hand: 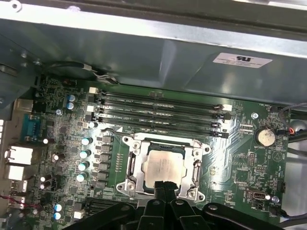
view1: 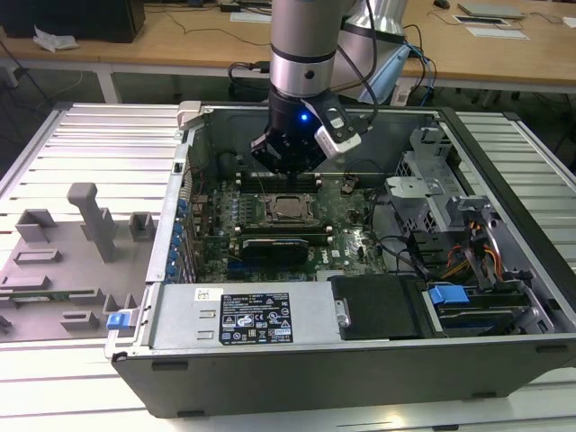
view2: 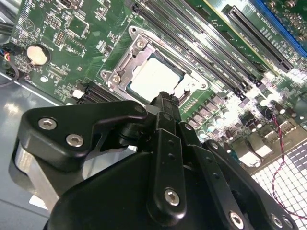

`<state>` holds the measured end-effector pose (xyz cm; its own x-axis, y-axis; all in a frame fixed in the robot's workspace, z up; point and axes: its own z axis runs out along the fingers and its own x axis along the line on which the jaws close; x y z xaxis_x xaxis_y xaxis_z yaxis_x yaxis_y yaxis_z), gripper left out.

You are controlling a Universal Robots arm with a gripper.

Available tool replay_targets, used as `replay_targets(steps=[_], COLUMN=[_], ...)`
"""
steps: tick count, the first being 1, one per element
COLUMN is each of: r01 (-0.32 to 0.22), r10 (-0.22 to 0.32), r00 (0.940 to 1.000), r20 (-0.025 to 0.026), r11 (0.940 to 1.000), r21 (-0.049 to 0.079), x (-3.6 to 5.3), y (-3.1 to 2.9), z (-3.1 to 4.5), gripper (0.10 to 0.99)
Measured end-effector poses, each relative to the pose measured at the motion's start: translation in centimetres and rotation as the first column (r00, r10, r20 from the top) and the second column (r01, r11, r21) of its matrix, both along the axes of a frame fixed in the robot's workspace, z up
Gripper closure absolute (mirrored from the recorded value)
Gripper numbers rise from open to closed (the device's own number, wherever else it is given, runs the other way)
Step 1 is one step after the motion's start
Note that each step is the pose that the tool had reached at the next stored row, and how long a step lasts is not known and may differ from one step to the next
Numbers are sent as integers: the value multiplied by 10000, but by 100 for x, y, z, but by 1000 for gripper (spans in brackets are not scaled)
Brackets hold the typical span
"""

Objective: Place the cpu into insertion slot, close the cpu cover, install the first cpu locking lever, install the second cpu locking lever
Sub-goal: 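Install the first cpu locking lever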

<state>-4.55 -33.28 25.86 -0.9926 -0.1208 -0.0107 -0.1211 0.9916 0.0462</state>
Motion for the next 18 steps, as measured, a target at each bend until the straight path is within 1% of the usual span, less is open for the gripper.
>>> replay_targets(steps=[4, 12, 16, 18], r01=[-1, -2, 0, -1], r10=[1, 2, 0, 1], r00=[10000, 10000, 10000, 10000], r20=[0, 0, 0, 1], r11=[10000, 10000, 10000, 10000], r21=[0, 0, 0, 1], x=[-71, -166, -265, -338], y=[9, 9, 15, 21], z=[0, 0, 0, -1], gripper=[980, 980, 980, 980])
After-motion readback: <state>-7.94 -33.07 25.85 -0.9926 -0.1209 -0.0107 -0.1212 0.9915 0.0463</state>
